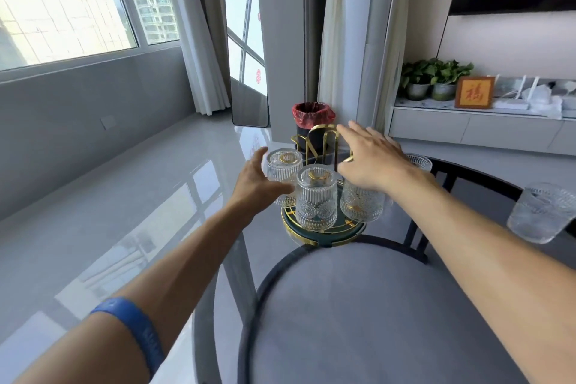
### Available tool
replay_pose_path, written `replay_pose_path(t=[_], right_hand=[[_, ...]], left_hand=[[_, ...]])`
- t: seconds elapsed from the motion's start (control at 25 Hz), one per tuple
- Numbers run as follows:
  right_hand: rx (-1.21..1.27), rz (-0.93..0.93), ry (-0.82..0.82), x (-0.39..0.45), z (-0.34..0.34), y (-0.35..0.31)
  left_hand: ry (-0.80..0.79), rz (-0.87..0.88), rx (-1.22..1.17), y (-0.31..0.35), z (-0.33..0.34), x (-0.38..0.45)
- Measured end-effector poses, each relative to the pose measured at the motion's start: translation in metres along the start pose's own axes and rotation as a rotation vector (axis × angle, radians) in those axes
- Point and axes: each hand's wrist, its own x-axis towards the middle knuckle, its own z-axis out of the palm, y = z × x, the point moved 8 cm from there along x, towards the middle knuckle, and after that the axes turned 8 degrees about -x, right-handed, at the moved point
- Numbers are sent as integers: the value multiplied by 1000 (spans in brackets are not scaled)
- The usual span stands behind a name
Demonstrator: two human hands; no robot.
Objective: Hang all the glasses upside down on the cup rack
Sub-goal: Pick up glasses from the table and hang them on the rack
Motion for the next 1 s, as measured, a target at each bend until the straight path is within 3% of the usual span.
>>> replay_pose_path(t=[0.16, 0.32, 0.44, 0.56, 0.8, 0.88, 1.0], right_hand=[[103, 10, 159, -76, 17, 33], [40, 135, 9, -152, 52, 67], [-36, 193, -40, -190, 51, 96], [-116, 257, -133, -225, 43, 135], [-455, 367, -633, -283, 45, 195], [-471, 393, -652, -282, 41, 198], [-359, 419, -547, -274, 31, 196]], left_hand=[[231, 422, 225, 47, 1, -65], [-44, 596, 300, 79, 87, -135], [-281, 595, 419, 80, 163, -176], [-411, 549, 465, 73, 209, -195], [-522, 472, 498, 73, 244, -211], [-540, 474, 478, 72, 244, -213], [-538, 481, 413, 67, 231, -214]])
